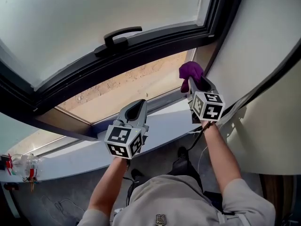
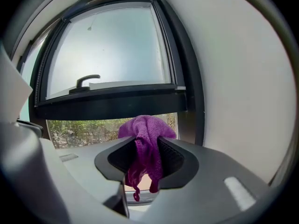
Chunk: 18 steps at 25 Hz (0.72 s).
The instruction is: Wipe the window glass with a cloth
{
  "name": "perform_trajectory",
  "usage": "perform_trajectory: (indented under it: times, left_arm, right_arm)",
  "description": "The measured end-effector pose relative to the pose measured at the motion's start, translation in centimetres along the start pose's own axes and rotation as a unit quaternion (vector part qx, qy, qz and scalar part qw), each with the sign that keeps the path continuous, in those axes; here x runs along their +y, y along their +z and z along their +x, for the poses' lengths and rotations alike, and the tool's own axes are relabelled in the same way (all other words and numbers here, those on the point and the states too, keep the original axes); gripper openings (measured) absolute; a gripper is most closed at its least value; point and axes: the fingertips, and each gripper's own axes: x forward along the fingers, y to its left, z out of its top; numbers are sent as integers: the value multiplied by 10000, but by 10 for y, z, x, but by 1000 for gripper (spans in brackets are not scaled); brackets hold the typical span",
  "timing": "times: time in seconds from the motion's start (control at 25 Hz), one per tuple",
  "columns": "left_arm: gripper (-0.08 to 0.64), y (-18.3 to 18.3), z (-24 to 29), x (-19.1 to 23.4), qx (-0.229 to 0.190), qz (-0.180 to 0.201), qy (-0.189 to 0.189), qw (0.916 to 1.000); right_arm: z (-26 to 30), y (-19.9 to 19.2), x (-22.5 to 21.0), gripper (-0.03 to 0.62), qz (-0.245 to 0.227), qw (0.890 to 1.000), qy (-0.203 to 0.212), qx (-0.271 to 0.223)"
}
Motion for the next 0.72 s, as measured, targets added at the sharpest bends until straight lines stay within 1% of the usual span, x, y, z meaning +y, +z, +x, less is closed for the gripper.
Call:
perform_trajectory:
  times: [0.12,0.2,0.32,0.4,0.48,0.56,0.64,0.72]
  left_arm:
    - [0,-4,38,1,84,16,352,9993]
    - [0,-10,61,-3,116,19,532,9985]
    - [0,-21,89,-9,217,-12,651,9976]
    - [0,-32,103,-11,302,-22,667,9973]
    - [0,-44,115,-8,392,20,680,9969]
    - [0,-54,128,0,425,9,678,9968]
    - [0,-63,136,8,414,-86,634,9971]
    - [0,-76,138,16,455,-149,561,9973]
  right_arm:
    - [50,-5,-35,161,131,9998,73,100]
    - [77,-8,-56,161,191,9997,18,117]
    - [114,-13,-75,161,265,9995,-82,121]
    - [133,-14,-80,161,299,9995,-123,27]
    - [146,-10,-84,161,408,9988,-177,-199]
    - [154,3,-89,161,524,9966,-205,-596]
    - [159,18,-94,160,577,9932,-226,-985]
    - [165,20,-98,158,594,9916,-291,-1112]
